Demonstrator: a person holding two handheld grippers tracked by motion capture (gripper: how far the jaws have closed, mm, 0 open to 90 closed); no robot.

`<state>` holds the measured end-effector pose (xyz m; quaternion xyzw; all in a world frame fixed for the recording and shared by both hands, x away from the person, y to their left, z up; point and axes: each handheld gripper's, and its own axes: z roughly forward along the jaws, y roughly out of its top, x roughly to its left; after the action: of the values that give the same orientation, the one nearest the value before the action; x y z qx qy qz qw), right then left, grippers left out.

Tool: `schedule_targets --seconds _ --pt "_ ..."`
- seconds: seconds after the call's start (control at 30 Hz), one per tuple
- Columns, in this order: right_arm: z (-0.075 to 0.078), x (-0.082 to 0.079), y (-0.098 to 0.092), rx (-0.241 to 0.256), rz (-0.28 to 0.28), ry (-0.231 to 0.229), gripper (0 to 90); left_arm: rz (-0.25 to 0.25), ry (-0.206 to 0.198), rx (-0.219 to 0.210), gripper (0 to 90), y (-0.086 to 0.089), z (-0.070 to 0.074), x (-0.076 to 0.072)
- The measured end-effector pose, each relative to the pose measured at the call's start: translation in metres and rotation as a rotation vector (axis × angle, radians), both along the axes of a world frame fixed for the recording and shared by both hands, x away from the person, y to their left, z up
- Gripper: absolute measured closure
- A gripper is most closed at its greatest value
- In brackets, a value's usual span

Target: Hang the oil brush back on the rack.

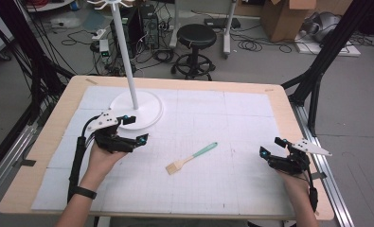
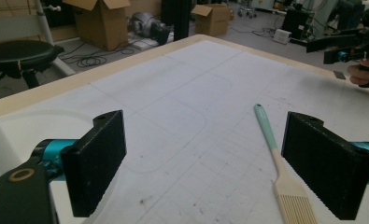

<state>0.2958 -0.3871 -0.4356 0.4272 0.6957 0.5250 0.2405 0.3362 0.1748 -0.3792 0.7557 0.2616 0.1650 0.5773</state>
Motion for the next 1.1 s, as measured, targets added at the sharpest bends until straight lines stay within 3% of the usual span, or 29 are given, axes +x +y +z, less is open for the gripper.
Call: schedule_targets --seconds 0.37,0.8,1.1 --pt "-0.001 0.003 0.000 -0.001 0.002 0.009 16.6 -0.096 0.046 0.027 14.6 -0.045 0.000 0.004" --pt "-0.002 0.004 0.001 -0.002 0.004 0.012 16.5 -0.142 0.095 0.078 14.9 -0.085 -0.012 0.010" --pt "-0.002 0.005 0.000 -0.001 0.005 0.008 16.6 -0.143 0.164 0.138 15.9 -0.107 -0.027 0.014"
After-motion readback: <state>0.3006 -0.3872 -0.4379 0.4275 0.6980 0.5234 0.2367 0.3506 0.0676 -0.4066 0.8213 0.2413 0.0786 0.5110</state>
